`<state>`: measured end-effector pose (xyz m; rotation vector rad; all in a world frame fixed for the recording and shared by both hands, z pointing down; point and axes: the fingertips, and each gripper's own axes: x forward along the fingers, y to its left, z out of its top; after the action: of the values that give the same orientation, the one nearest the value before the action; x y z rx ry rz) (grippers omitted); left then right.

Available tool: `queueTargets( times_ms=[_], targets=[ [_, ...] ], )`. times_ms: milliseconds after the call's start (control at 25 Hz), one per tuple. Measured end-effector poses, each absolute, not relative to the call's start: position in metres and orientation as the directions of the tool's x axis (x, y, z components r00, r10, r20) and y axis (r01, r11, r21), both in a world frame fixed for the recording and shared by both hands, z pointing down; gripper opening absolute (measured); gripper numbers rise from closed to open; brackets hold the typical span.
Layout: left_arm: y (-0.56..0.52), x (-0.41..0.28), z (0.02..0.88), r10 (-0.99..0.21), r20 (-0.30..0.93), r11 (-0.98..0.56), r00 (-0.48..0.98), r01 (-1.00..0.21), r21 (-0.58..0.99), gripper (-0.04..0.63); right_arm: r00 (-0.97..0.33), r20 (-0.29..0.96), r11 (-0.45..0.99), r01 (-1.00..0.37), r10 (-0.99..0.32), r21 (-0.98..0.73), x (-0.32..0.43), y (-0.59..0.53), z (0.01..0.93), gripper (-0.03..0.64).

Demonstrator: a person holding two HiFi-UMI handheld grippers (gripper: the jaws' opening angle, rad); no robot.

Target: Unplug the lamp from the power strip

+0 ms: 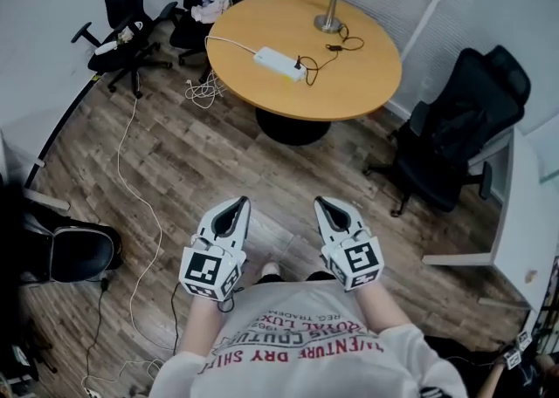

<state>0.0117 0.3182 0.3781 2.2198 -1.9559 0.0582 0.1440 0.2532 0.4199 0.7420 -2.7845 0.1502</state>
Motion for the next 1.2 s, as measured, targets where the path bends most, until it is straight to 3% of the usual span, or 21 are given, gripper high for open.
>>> queueTargets(
  times_ms=[160, 520, 1200],
  targets=[
    [0.304, -0.022, 0.385, -0.978, 0.163, -0.113, 0.131, -0.987, 0.118, 0.028, -0.814, 0.279, 0.855, -0.516, -0.509, 0.053, 0.113, 0.235, 0.421, 0.029],
    [0.237, -0.056, 0.402, -0.978, 0.18, -0.085, 0.101, -0.992, 0.095, 0.028, -0.847, 0.282, 0.885, -0.465, -0.451, 0.02, 0.071, 0.16, 0.439, 0.029],
    [0.001, -0.09, 0.385, -0.991, 0.115, -0.069, 0.075, -0.996, 0.053, 0.028, -0.927, 0.213, 0.95, -0.311, -0.31, 0.027, 0.015, -0.073, 0.423, 0.029]
  ],
)
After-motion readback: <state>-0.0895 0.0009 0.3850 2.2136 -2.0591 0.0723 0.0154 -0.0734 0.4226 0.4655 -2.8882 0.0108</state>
